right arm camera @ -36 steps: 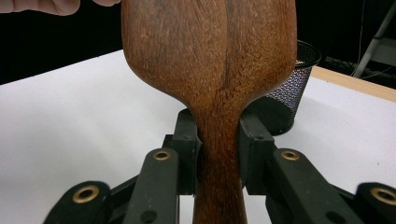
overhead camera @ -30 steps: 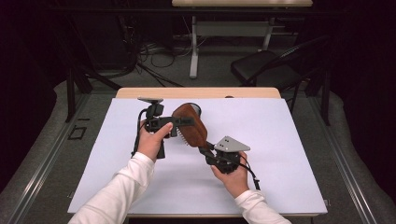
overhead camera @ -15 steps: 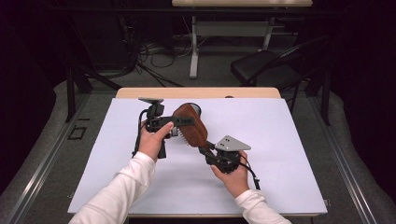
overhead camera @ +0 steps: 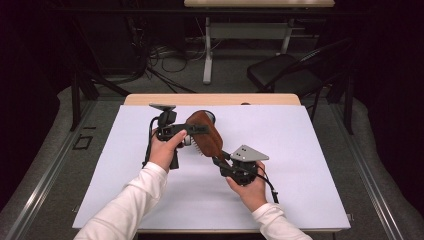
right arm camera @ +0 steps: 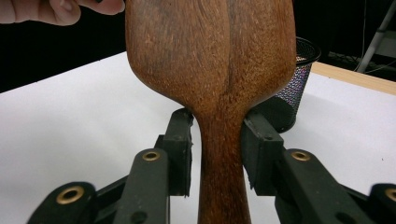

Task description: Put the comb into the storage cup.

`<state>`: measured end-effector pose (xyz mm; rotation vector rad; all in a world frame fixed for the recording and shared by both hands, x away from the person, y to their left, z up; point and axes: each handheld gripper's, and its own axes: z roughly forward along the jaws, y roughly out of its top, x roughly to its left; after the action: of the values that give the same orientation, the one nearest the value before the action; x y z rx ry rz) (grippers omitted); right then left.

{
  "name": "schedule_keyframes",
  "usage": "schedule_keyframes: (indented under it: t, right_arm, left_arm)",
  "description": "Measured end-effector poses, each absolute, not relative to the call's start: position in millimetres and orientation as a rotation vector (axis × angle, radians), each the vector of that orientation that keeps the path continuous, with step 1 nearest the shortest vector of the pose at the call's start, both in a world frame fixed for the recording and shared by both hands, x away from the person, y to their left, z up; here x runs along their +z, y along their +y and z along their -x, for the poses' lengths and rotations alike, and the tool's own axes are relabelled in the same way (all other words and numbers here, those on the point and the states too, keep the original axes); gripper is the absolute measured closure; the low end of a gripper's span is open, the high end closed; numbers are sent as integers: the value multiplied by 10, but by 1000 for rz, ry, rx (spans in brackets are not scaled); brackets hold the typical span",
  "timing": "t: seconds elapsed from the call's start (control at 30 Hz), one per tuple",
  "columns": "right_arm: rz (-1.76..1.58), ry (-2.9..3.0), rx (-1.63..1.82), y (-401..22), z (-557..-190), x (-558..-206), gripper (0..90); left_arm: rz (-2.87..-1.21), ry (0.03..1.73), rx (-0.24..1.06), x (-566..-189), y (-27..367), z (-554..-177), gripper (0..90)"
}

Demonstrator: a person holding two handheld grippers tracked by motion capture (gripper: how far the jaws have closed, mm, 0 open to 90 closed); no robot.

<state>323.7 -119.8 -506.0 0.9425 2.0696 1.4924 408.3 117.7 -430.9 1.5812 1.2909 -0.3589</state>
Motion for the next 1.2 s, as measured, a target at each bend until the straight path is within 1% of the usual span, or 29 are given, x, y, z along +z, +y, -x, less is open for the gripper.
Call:
schedule_keyframes:
  t: [0.5, 0.87, 1.07, 1.2]
  right_arm:
    - [-961, 2076, 1508, -1202, -3252, -5053, 548]
    - [-980, 2079, 1501, -1205, -3273, -5063, 486]
    - [-994, 2084, 1483, -1199, -3299, -5079, 419]
    - [-1012, 2070, 1460, -1200, -3308, -5072, 395]
  left_arm:
    - [-1581, 1313, -358, -4325, 1174, -4109, 488]
    - [-1574, 1312, -368, -4331, 1170, -4116, 488]
    - [-1563, 1310, -350, -4332, 1187, -4125, 488]
    - [-1555, 1314, -340, -4335, 1201, -4137, 488]
